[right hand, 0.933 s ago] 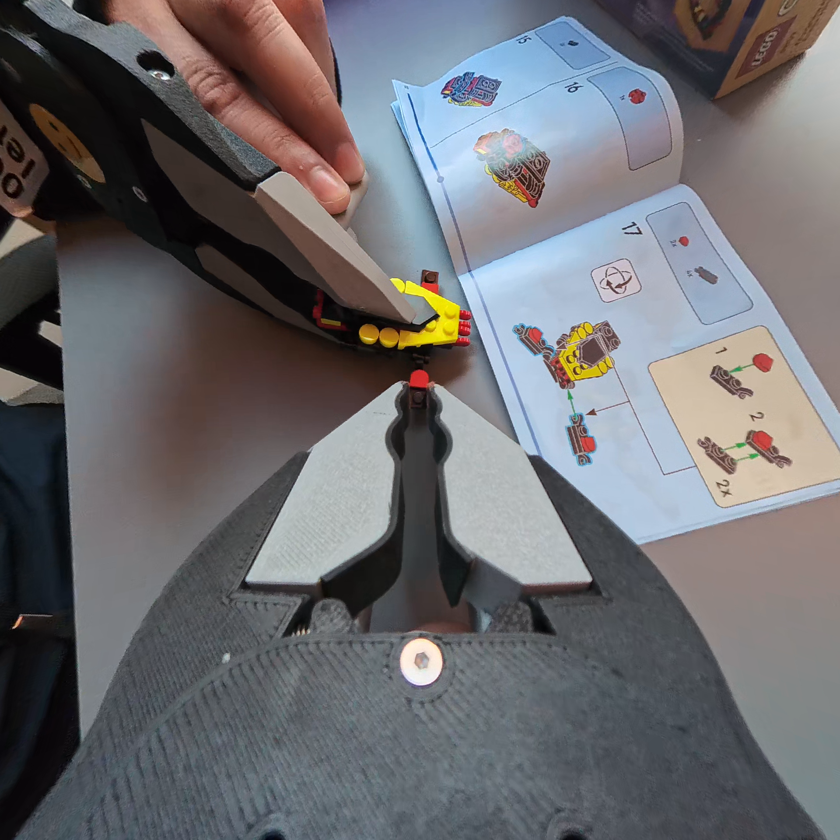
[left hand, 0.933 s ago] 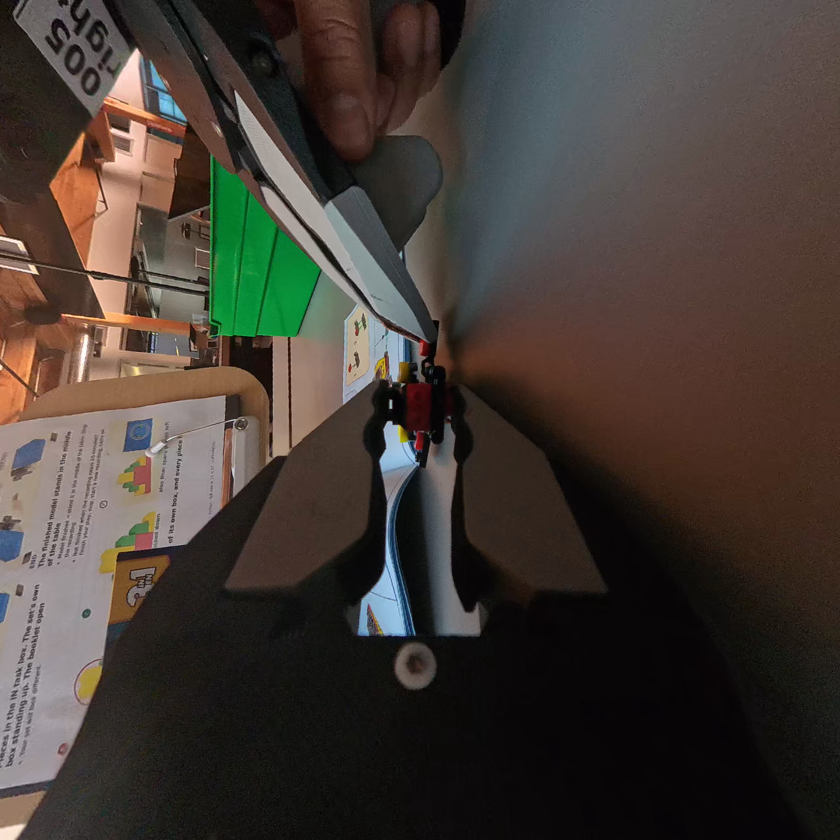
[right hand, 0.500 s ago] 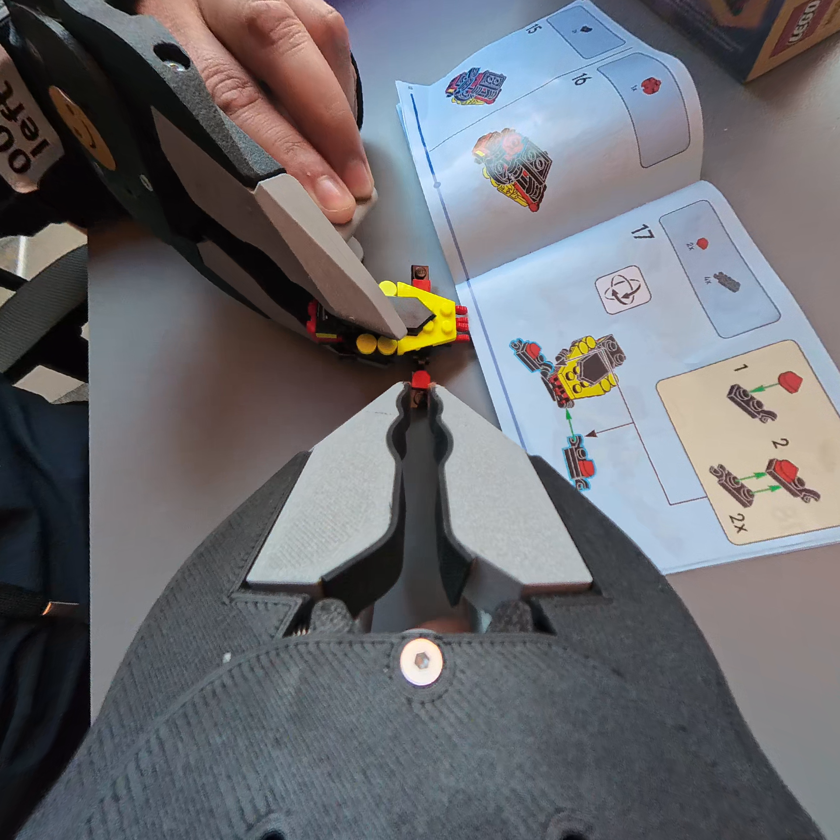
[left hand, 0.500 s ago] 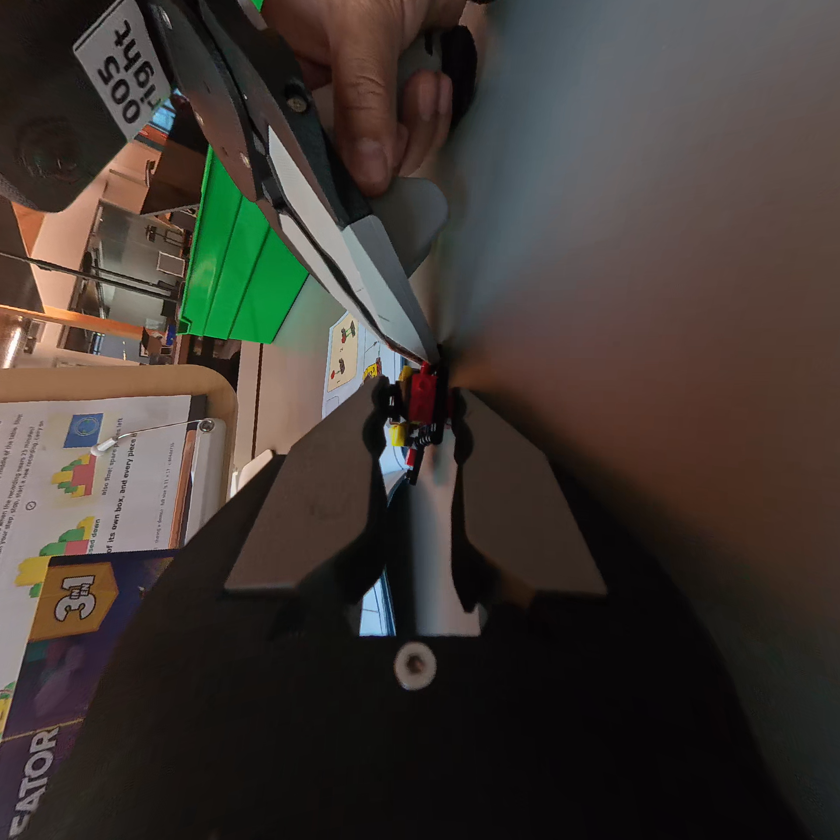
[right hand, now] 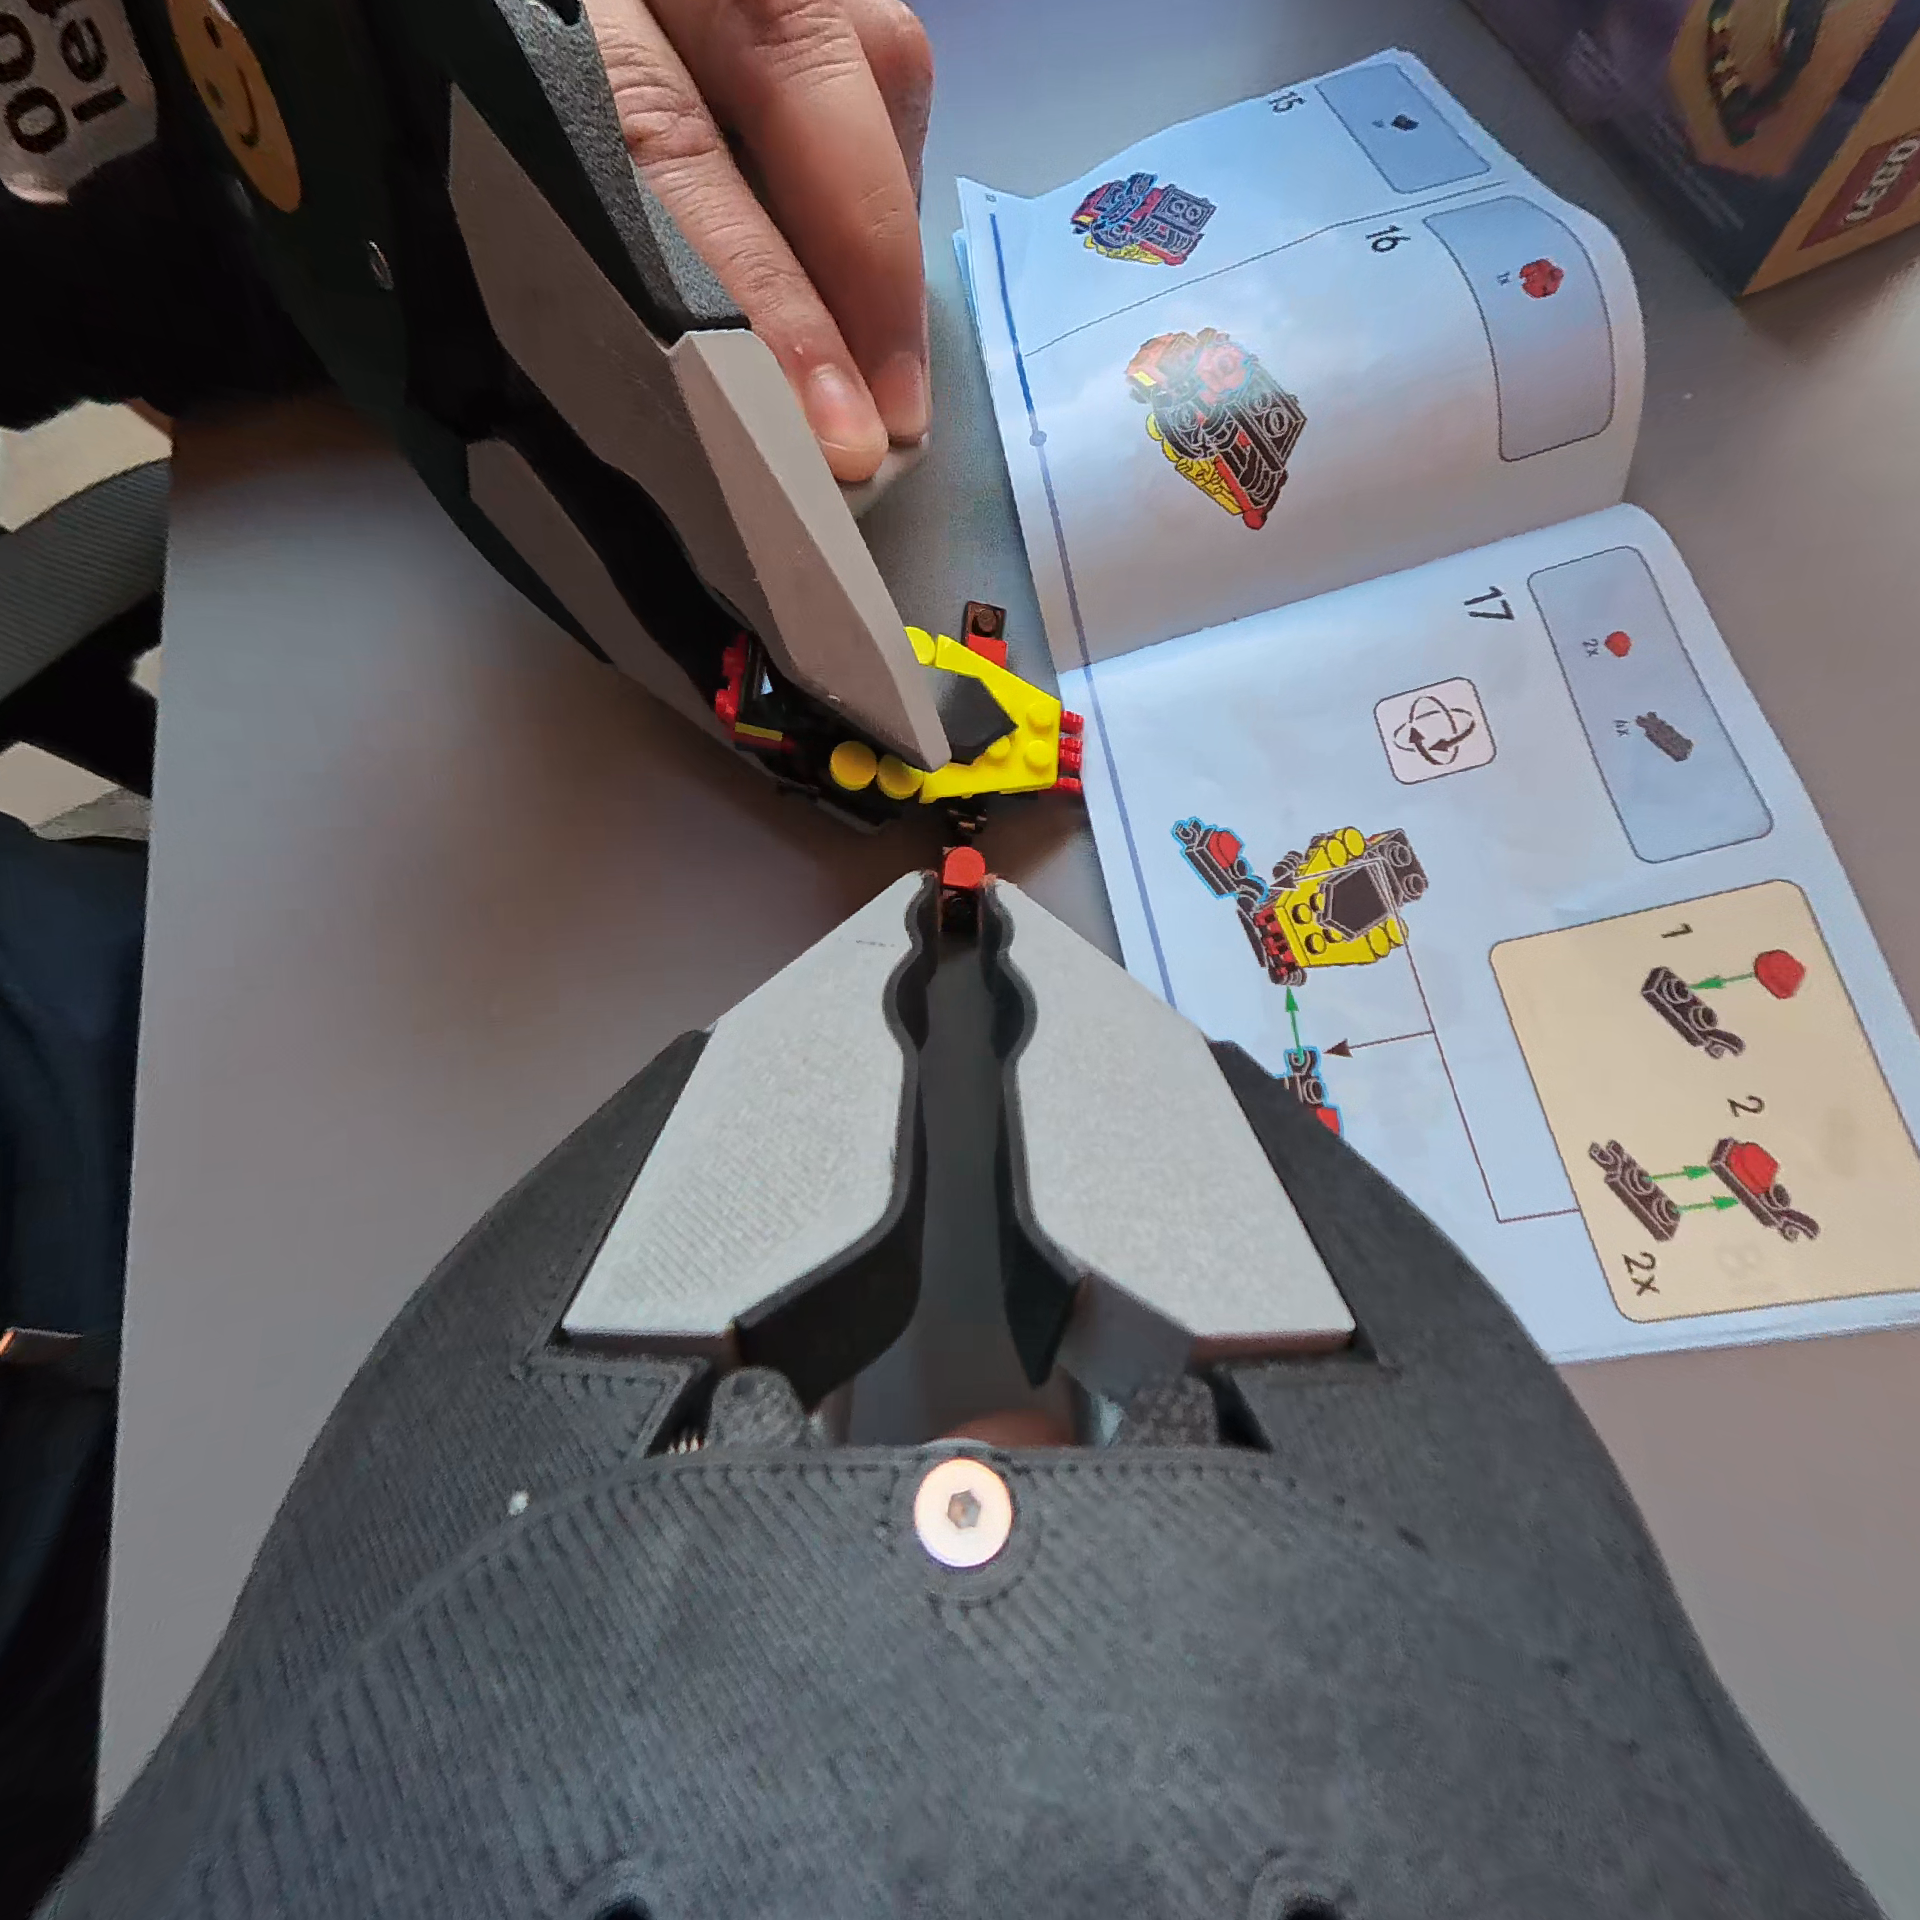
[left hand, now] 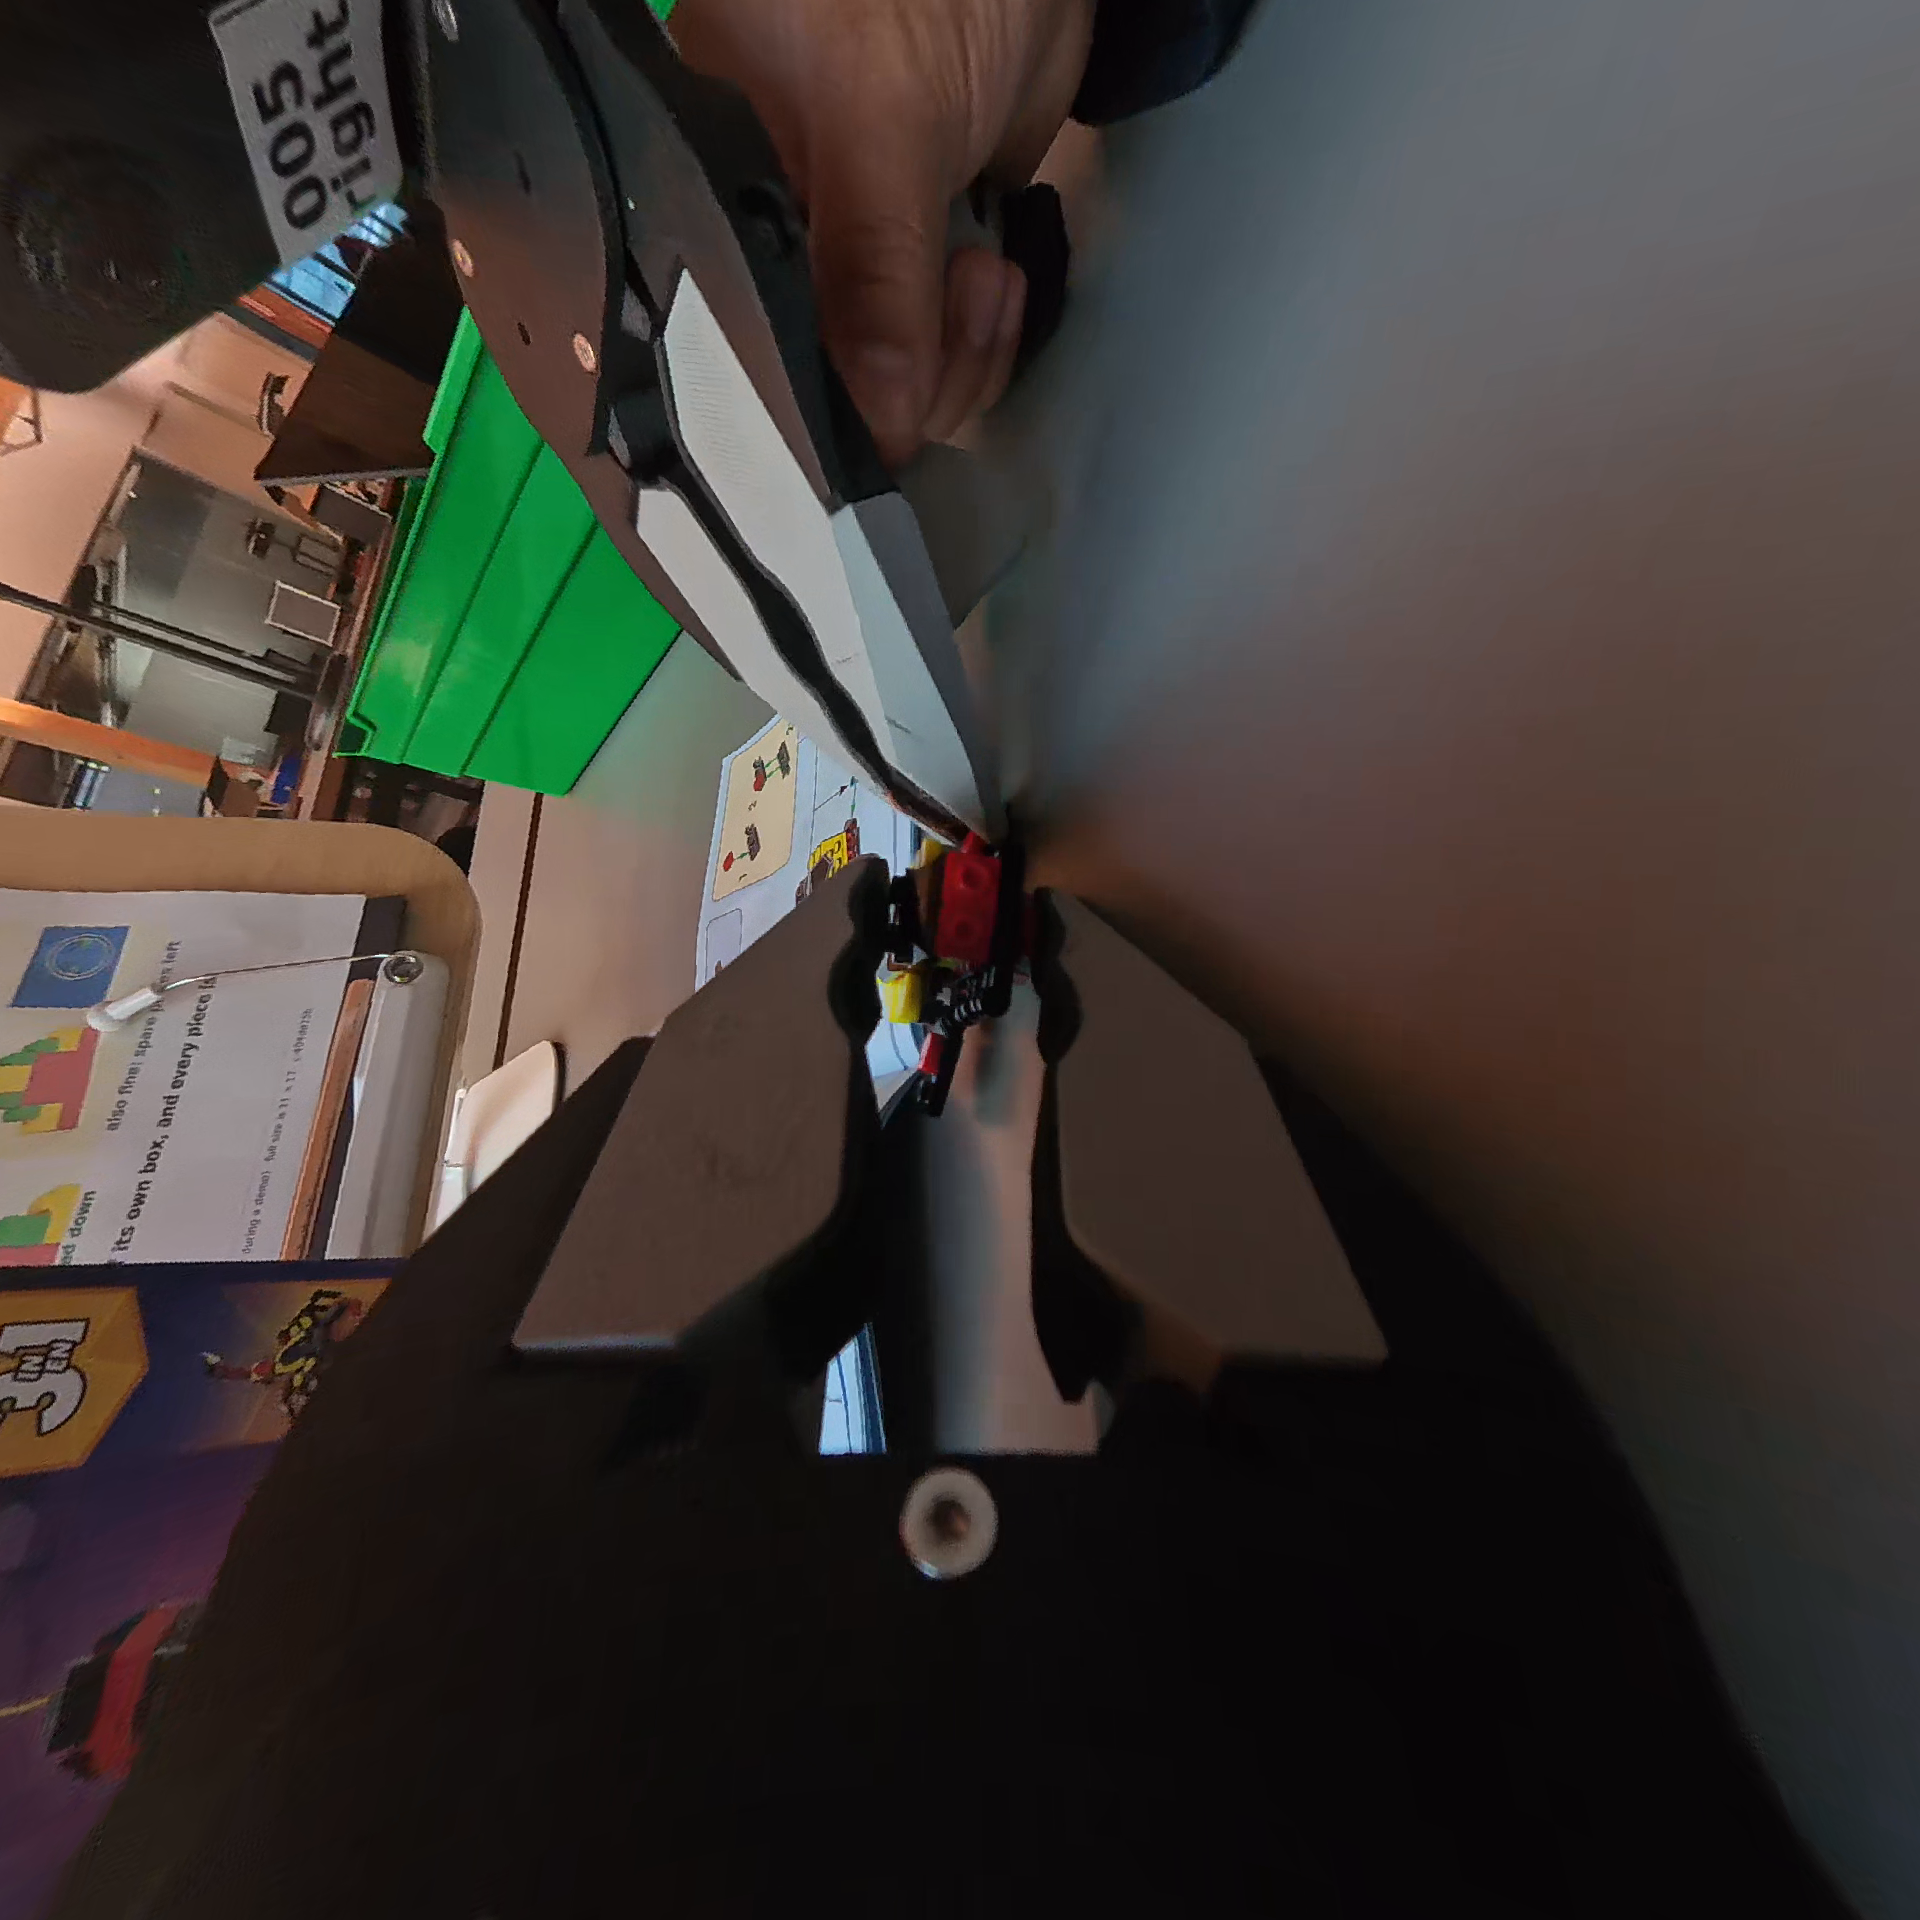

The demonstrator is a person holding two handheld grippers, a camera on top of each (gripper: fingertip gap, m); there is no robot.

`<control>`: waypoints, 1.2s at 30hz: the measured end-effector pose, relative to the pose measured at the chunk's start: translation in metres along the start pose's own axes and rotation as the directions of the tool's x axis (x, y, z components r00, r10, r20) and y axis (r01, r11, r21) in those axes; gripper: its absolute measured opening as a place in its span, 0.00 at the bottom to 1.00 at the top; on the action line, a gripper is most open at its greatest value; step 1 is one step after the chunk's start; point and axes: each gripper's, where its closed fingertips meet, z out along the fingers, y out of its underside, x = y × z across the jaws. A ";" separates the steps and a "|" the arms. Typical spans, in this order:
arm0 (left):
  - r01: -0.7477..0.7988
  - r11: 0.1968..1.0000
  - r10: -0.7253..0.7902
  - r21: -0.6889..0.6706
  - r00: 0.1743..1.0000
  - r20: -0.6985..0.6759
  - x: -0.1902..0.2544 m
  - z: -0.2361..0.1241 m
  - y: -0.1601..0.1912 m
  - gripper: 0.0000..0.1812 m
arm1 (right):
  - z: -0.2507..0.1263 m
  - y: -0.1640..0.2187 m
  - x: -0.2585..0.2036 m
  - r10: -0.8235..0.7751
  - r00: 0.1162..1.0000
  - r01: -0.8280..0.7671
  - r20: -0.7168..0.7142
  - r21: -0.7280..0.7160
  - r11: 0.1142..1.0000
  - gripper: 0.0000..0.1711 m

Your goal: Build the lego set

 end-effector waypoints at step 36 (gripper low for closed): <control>0.127 0.988 -0.133 -0.087 0.989 -0.063 -0.007 -0.009 0.018 0.15 | 0.009 -0.009 0.005 0.012 0.993 -0.006 0.118 -0.047 0.999 0.02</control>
